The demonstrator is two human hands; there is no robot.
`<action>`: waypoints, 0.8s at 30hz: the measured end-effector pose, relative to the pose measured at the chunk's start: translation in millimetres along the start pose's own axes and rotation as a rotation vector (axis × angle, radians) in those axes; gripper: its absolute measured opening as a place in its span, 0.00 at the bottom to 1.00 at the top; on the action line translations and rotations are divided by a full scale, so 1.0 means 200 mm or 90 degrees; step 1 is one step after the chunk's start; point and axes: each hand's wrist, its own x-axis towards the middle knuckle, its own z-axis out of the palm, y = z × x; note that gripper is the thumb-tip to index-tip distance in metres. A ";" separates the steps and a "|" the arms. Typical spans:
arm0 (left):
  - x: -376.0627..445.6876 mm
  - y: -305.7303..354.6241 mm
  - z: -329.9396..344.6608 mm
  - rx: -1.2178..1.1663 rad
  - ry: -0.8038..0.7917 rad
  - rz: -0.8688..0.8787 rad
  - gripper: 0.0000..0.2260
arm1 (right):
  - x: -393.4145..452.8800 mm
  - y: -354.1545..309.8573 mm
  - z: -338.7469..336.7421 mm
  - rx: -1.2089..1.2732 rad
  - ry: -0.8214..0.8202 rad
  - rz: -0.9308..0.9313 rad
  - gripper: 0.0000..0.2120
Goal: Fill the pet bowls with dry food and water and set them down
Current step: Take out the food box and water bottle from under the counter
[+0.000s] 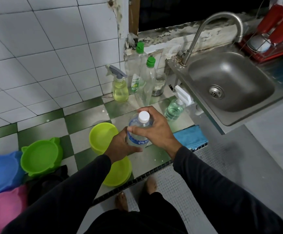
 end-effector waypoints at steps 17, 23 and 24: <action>-0.02 0.04 -0.04 0.047 -0.022 -0.001 0.39 | -0.03 -0.03 -0.07 -0.056 -0.087 0.050 0.39; -0.06 0.12 -0.16 0.090 -0.030 -0.022 0.39 | -0.06 -0.05 -0.18 -0.111 -0.096 0.082 0.43; -0.08 0.14 -0.18 0.103 -0.027 -0.022 0.38 | -0.08 -0.05 -0.19 -0.105 -0.089 0.094 0.41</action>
